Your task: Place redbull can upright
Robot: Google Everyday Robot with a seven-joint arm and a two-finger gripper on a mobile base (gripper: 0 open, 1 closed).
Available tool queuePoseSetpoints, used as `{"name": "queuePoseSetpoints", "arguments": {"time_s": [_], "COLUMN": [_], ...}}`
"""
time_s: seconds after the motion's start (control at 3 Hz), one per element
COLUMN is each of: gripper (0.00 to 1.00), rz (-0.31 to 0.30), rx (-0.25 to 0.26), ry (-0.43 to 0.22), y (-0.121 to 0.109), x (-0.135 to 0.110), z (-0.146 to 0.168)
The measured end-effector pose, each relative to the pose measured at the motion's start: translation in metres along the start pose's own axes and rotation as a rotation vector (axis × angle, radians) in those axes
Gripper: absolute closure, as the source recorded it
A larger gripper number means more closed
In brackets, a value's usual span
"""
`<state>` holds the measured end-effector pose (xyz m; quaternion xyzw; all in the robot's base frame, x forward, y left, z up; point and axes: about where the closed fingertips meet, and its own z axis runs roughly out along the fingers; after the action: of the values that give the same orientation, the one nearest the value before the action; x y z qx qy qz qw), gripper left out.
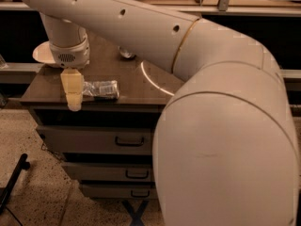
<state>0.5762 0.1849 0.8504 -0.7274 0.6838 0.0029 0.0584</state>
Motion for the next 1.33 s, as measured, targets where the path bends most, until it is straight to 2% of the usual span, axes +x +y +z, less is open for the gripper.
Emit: {"name": "queuePoseSetpoints", "arguments": {"time_s": [0.33,1.0,1.33], "gripper": [0.17,0.64,0.87], "rz": [0.0,-0.001,-0.011], "rx": [0.005,0.012,0.001], "ry": [-0.007,-0.019,-0.042], "y": [-0.002,-0.004,-0.012], "x": [-0.003,-0.007,-0.006], "z": [0.002,0.005,-0.005]}}
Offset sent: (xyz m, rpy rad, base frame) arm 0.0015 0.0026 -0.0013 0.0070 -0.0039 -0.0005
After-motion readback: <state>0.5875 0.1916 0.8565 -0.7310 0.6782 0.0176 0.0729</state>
